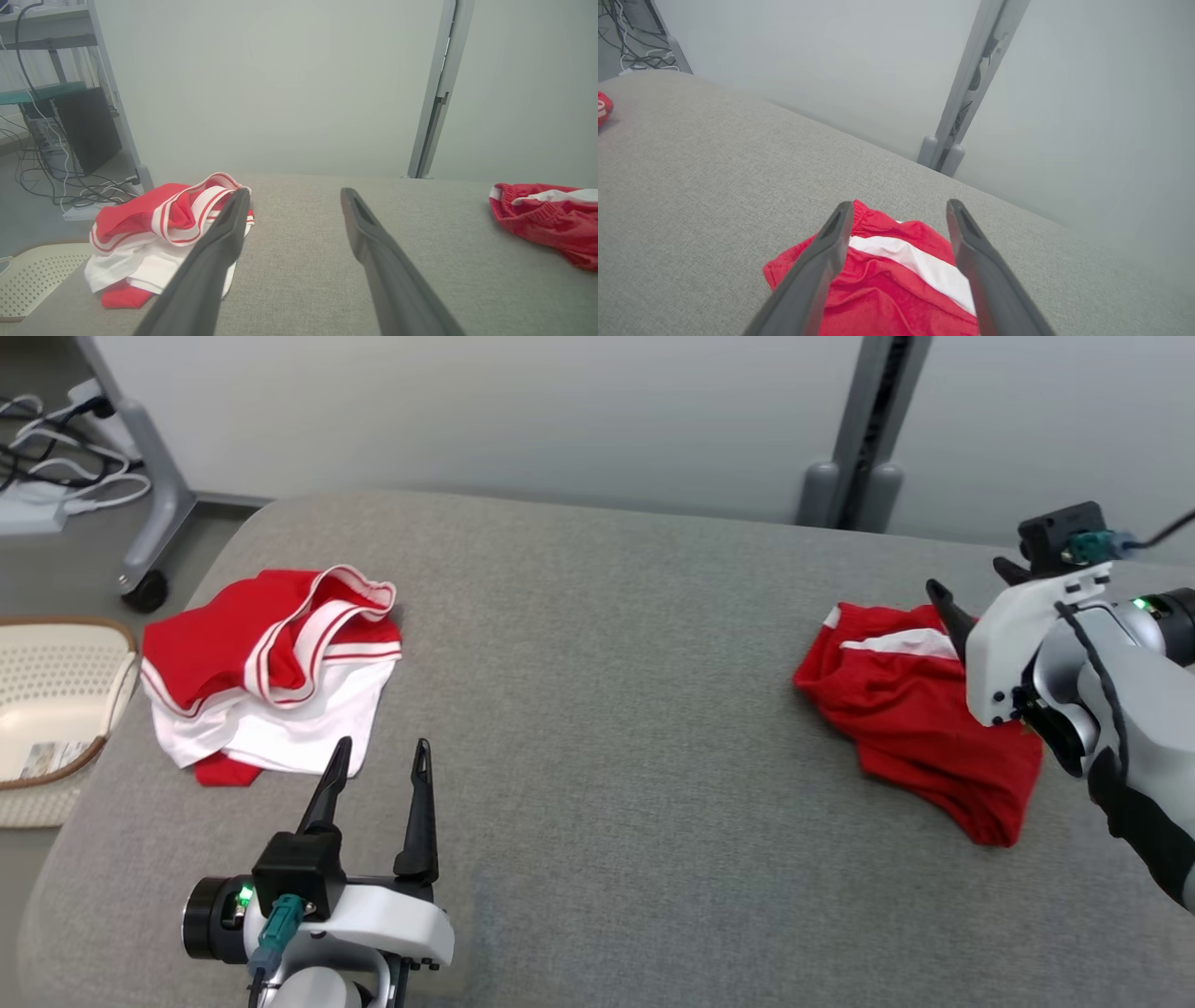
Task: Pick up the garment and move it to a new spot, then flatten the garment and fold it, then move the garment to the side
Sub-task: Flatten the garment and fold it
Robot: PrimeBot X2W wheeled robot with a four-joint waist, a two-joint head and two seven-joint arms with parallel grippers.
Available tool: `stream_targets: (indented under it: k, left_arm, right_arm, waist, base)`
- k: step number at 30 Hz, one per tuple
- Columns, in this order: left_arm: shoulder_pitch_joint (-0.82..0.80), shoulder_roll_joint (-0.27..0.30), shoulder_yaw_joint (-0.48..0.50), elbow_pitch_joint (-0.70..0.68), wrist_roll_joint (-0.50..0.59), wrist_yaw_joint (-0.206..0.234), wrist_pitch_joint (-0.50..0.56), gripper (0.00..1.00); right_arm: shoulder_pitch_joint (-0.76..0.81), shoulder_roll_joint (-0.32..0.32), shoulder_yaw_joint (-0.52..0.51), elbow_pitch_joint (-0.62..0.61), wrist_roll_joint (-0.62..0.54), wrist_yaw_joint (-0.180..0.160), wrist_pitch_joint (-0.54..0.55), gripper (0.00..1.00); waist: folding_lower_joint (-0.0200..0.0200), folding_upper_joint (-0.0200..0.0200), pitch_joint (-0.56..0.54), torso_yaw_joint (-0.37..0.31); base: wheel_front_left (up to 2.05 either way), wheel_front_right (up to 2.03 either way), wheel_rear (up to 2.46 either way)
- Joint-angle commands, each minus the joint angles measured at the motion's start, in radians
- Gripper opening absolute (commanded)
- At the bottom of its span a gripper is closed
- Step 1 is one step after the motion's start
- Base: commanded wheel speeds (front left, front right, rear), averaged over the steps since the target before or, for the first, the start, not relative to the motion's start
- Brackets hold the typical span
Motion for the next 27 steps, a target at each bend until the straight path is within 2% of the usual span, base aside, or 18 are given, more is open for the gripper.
stream_targets:
  k: [1,5,9,13,17,22,25,27]
  left_arm:
    - [0.010,0.003,0.007,-0.008,0.008,0.000,0.000,1.00]
    - [0.025,0.004,0.018,-0.016,0.011,0.001,0.000,1.00]
    - [0.038,0.003,0.027,-0.026,0.012,0.001,0.000,1.00]
    - [0.042,0.003,0.038,-0.035,0.019,0.003,0.000,1.00]
    - [0.052,0.004,0.051,-0.046,0.025,0.004,0.000,1.00]
    - [0.064,0.003,0.060,-0.065,0.027,0.002,0.000,1.00]
    - [0.070,0.003,0.057,-0.075,0.032,0.000,0.000,1.00]
    - [0.076,0.003,0.055,-0.077,0.034,-0.003,0.000,1.00]
  right_arm:
    - [0.028,-0.017,-0.010,-0.004,0.009,0.000,-0.043,1.00]
    - [0.069,-0.039,-0.048,-0.009,0.023,0.000,-0.157,1.00]
    - [0.129,-0.059,-0.118,-0.019,0.038,0.000,-0.199,1.00]
    - [0.204,-0.099,-0.291,-0.117,-0.011,0.000,-0.200,1.00]
    - [0.354,-0.112,-0.535,-0.260,-0.134,0.000,-0.199,1.00]
    - [0.609,-0.049,-0.862,-0.466,-0.346,0.000,-0.198,1.00]
    - [0.740,0.022,-1.009,-0.579,-0.472,0.000,-0.198,1.00]
    - [0.813,0.071,-1.073,-0.628,-0.537,0.000,-0.198,1.00]
  waist:
    - [0.0000,0.0000,-0.024,-0.029]
    - [0.0000,0.0000,-0.038,-0.063]
    - [0.0000,0.0000,-0.045,-0.097]
    - [0.0000,0.0000,-0.045,-0.127]
    - [0.0000,0.0000,-0.048,-0.148]
    - [0.0000,0.0000,-0.050,-0.166]
    - [0.0000,0.0000,-0.048,-0.171]
    - [0.0000,0.0000,-0.047,-0.173]
  base:
    - [0.00,0.00,0.00]
    - [0.00,0.00,0.00]
    - [0.00,0.00,0.00]
    - [0.00,0.00,0.00]
    - [0.00,0.00,0.00]
    - [0.00,0.00,0.00]
    - [0.00,0.00,0.00]
    - [0.00,0.00,0.00]
